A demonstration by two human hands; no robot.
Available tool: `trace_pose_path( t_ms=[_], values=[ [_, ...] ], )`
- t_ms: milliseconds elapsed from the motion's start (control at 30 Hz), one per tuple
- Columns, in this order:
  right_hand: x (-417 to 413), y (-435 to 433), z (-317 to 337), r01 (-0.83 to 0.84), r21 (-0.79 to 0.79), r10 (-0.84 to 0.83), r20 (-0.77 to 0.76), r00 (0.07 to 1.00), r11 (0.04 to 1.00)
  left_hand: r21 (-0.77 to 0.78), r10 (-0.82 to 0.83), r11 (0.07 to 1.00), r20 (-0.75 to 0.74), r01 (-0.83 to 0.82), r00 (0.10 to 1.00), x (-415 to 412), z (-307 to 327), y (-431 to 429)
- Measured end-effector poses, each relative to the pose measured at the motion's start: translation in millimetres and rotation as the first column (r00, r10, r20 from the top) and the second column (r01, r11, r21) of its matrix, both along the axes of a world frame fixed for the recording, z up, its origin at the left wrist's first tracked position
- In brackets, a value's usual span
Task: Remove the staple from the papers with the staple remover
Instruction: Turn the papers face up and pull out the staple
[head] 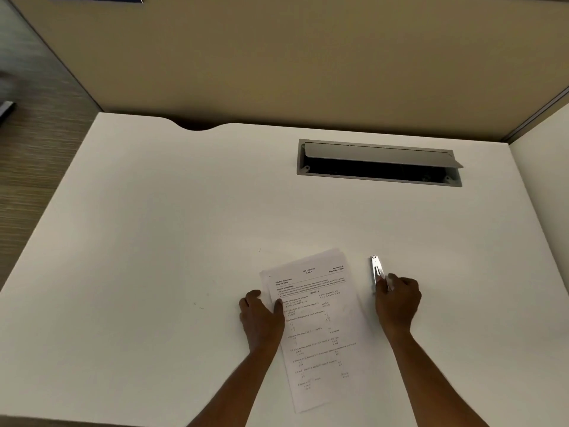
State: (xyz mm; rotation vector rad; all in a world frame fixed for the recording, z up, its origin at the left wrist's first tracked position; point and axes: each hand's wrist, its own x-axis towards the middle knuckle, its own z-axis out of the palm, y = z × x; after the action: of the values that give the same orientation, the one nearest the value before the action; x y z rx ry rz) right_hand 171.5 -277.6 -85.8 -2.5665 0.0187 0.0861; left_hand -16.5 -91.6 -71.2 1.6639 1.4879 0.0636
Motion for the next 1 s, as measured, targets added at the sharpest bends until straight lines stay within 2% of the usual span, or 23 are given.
trace_pose_path(
  t_ms=[67,133,200,267,367,500,667,833,900,1000],
  values=[
    [-10.8,5.3,7.6,-0.053,-0.036,0.056,0.098,0.994,0.998,-0.004,0.015,1.0,0.019,-0.015,1.0,-1.3,1.0,-0.4],
    [-28.8,14.5,15.6,-0.229,-0.07,0.237,0.172,0.956,0.971,-0.004,0.038,0.999,0.029,-0.038,0.999,-3.7,1.4,-2.6],
    [-50.1,19.4,11.7,-0.398,-0.124,0.413,0.134,0.901,0.909,-0.02,0.061,0.998,0.037,-0.06,0.997,-6.2,2.4,-8.0],
    [-66.4,19.6,1.7,-0.461,-0.172,0.475,0.049,0.878,0.87,-0.052,0.074,0.996,0.032,-0.072,0.997,-6.1,5.2,-15.5],
    [-80.2,19.7,-8.0,-0.45,-0.214,0.46,-0.006,0.888,0.867,-0.089,0.063,0.994,-0.014,-0.064,0.998,-1.5,12.0,-24.6],
    [-85.9,23.6,-9.8,-0.436,-0.25,0.454,0.014,0.891,0.864,-0.136,0.056,0.989,-0.038,-0.061,0.998,8.5,19.4,-26.4],
    [-84.5,24.8,-10.9,-0.422,-0.249,0.433,-0.012,0.901,0.871,-0.207,0.156,0.965,-0.031,-0.159,0.987,14.9,18.5,-17.8],
    [-83.5,26.1,-10.5,-0.421,-0.244,0.431,-0.012,0.902,0.874,-0.377,0.295,0.892,0.063,-0.251,0.953,8.9,12.1,-7.7],
    [-83.6,26.6,-10.6,-0.419,-0.247,0.43,-0.011,0.903,0.874,-0.395,0.282,0.89,0.083,-0.228,0.956,7.1,13.5,-5.3],
    [-83.9,27.1,-10.9,-0.417,-0.255,0.428,-0.014,0.904,0.872,-0.322,0.165,0.939,0.105,-0.124,0.981,3.7,15.9,-3.6]
  ],
)
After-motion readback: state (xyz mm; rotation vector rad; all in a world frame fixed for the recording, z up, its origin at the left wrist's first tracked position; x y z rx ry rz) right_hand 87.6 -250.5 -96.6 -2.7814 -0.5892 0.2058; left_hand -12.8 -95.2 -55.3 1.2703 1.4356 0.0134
